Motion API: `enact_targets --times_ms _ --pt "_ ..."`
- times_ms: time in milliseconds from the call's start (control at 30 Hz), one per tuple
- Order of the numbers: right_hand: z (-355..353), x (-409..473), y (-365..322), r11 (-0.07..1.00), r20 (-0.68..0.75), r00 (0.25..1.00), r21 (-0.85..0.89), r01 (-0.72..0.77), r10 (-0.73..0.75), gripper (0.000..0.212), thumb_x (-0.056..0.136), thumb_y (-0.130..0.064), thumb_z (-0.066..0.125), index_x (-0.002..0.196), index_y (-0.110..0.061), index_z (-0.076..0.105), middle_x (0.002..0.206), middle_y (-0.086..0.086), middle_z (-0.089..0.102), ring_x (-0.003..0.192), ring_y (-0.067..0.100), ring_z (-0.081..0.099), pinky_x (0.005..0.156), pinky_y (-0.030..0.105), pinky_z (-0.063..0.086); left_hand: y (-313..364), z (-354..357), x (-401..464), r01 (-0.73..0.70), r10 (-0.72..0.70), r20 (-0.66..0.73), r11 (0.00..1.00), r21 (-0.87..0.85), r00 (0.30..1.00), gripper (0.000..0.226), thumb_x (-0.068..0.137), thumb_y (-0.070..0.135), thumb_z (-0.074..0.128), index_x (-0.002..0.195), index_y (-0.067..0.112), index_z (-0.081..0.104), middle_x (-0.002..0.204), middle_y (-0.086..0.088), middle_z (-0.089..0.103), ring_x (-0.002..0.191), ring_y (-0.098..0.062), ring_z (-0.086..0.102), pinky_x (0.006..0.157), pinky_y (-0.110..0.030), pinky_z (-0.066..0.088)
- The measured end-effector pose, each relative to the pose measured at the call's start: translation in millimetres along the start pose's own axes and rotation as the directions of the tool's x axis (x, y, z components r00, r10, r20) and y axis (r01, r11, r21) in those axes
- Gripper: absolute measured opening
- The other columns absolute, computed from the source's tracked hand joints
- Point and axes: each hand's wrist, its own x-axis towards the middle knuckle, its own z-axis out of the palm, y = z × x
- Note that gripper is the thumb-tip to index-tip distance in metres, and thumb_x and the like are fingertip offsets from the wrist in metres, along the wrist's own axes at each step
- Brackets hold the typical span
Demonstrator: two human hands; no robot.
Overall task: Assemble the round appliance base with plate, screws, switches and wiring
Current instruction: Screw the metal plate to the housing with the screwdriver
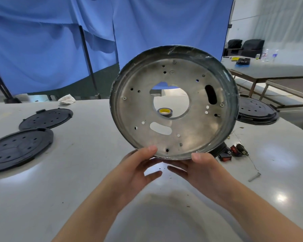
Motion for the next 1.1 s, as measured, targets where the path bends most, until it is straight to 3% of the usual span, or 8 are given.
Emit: enact_targets --times_ms 133,267,400,667,767,900,1000,1100 --pt "-2.5 -0.3 0.2 1.0 0.03 0.999 -0.026 -0.016 0.017 0.07 0.065 -0.048 0.077 0.123 -0.014 0.062 0.133 0.009 0.059 0.126 0.021 0.052 0.099 0.03 0.045 -0.4 -3.1 1.7 -0.007 0.012 -0.076 0.998 0.059 0.997 0.067 0.054 0.033 0.078 0.114 0.005 0.067 0.115 -0.013 0.071 0.104 -0.017 0.069 0.074 -0.028 0.058" --pt "-4.4 -1.4 2.1 0.998 0.008 1.0 -0.063 -0.012 0.013 0.081 0.066 -0.046 0.076 0.133 -0.009 0.05 0.135 0.007 0.057 0.128 0.02 0.05 0.104 0.034 0.042 -2.4 -2.8 4.4 -0.005 0.006 -0.074 1.0 0.016 0.997 0.05 0.069 0.021 0.071 0.114 0.001 0.066 0.116 -0.016 0.07 0.106 -0.021 0.069 0.079 -0.03 0.058" --pt "-6.0 -1.8 4.7 0.994 -0.045 0.999 -0.106 0.001 -0.006 0.075 0.069 -0.036 0.063 0.135 -0.004 0.047 0.134 0.008 0.058 0.126 0.021 0.051 0.105 0.04 0.04 -4.6 -4.9 6.9 -0.004 0.002 -0.096 1.0 -0.013 0.995 0.056 0.07 0.019 0.069 0.12 -0.005 0.061 0.117 -0.019 0.07 0.109 -0.025 0.067 0.081 -0.031 0.058" --pt "-7.8 -1.1 8.6 0.989 -0.076 0.997 -0.144 -0.011 0.0 0.08 0.068 -0.043 0.067 0.137 -0.009 0.044 0.135 0.006 0.057 0.127 0.021 0.051 0.104 0.042 0.041 -4.3 -8.9 8.9 0.017 -0.015 -0.087 1.0 0.018 0.996 0.04 0.071 0.016 0.067 0.106 -0.003 0.071 0.114 -0.022 0.07 0.108 -0.03 0.067 0.079 -0.03 0.058" --pt "-8.3 0.0 10.8 0.992 -0.061 0.998 -0.123 -0.016 0.009 0.085 0.065 -0.055 0.075 0.134 -0.013 0.049 0.134 0.005 0.058 0.125 0.02 0.052 0.099 0.038 0.045 -3.6 -9.2 8.6 0.032 -0.03 -0.066 0.999 0.032 0.997 0.042 0.073 0.017 0.066 0.11 -0.002 0.069 0.114 -0.02 0.07 0.107 -0.029 0.068 0.08 -0.029 0.058" --pt "-7.8 2.6 12.1 0.993 -0.027 1.0 -0.113 -0.018 0.015 0.056 0.076 -0.05 0.064 0.125 -0.022 0.061 0.132 0.004 0.059 0.124 0.02 0.053 0.097 0.033 0.047 -4.7 -8.7 9.8 0.041 -0.041 -0.067 0.999 -0.01 0.997 0.052 0.072 0.017 0.066 0.118 -0.006 0.063 0.119 -0.021 0.068 0.11 -0.031 0.066 0.08 -0.03 0.058" --pt "-6.3 3.8 11.8 0.994 -0.022 0.999 -0.1 -0.044 0.042 0.063 0.071 -0.052 0.068 0.123 -0.017 0.061 0.129 0.007 0.062 0.121 0.021 0.056 0.094 0.032 0.048 -7.2 -10.0 10.9 0.053 -0.059 -0.082 0.996 -0.068 0.995 0.058 0.07 0.016 0.067 0.123 -0.007 0.059 0.123 -0.025 0.065 0.11 -0.031 0.066 0.079 -0.031 0.058" --pt "-2.2 4.9 11.1 0.994 -0.062 0.995 -0.073 -0.084 0.08 0.075 0.061 -0.059 0.075 0.119 -0.014 0.062 0.124 0.01 0.064 0.115 0.022 0.06 0.091 0.034 0.051 -8.2 -11.1 12.0 0.061 -0.062 -0.015 0.993 -0.097 0.998 0.048 0.074 0.017 0.065 0.118 -0.003 0.066 0.125 -0.026 0.063 0.109 -0.028 0.066 0.082 -0.029 0.057"
